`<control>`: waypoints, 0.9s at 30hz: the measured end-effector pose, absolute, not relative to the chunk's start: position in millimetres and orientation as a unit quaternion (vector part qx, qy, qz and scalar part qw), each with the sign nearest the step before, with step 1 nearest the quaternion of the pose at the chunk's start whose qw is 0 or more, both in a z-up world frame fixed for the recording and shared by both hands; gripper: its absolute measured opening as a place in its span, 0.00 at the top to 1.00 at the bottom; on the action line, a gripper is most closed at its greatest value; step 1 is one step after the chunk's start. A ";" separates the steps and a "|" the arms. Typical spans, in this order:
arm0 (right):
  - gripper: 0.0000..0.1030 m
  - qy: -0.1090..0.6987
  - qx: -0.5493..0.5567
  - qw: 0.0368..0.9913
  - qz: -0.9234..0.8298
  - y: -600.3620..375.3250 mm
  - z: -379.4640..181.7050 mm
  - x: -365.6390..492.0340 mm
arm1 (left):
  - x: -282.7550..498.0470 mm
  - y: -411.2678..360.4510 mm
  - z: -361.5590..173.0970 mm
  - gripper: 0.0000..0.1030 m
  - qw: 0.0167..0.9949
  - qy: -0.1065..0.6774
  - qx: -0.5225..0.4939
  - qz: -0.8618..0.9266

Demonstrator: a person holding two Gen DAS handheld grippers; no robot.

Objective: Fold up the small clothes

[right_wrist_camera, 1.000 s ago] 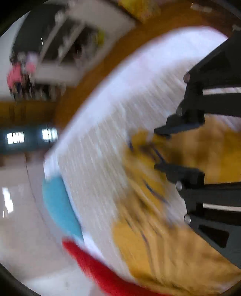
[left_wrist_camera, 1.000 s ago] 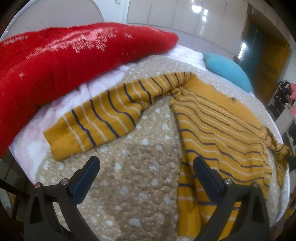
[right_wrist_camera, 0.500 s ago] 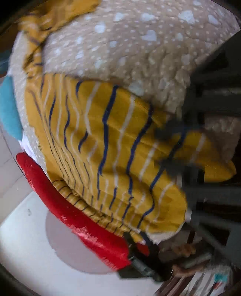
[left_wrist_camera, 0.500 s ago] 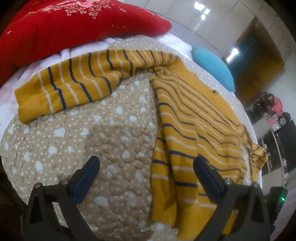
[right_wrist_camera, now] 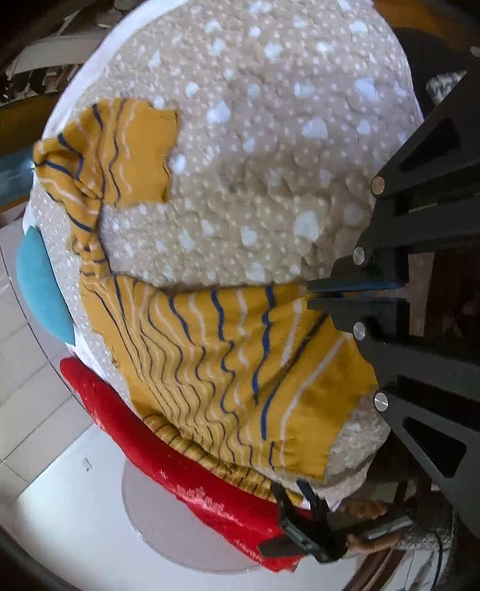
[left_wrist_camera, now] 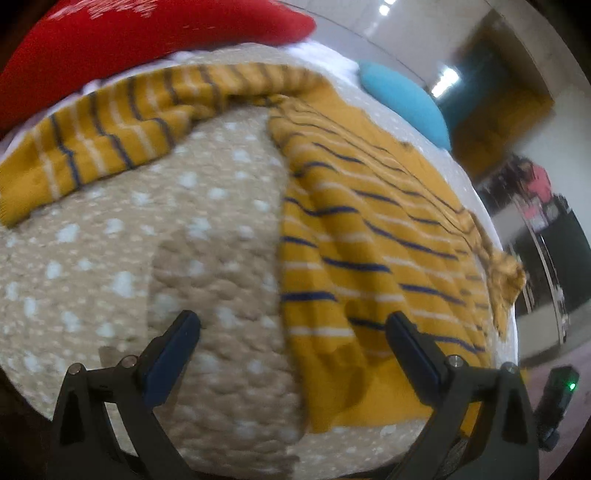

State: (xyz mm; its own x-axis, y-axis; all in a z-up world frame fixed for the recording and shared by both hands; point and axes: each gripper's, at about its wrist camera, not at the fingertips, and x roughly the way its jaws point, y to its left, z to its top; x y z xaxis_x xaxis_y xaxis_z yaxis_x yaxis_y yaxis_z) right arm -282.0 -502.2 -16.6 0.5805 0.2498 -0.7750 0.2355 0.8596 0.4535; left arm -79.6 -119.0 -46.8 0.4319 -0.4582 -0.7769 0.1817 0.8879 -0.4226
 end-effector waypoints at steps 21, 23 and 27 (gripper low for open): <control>0.94 0.433 0.205 0.877 -0.020 -492.9 6.0 -243.6 | -126.0 -52.1 -16.6 0.65 0.869 0.464 -0.122 -0.121; 0.94 0.429 0.205 0.880 -0.021 -492.8 9.7 -237.7 | -128.2 -53.0 -2.2 0.41 0.882 0.439 -0.118 -0.125; 0.82 0.413 0.197 0.889 -0.023 -493.2 24.4 -219.7 | -105.8 -81.5 32.2 0.14 0.903 0.393 -0.096 -0.144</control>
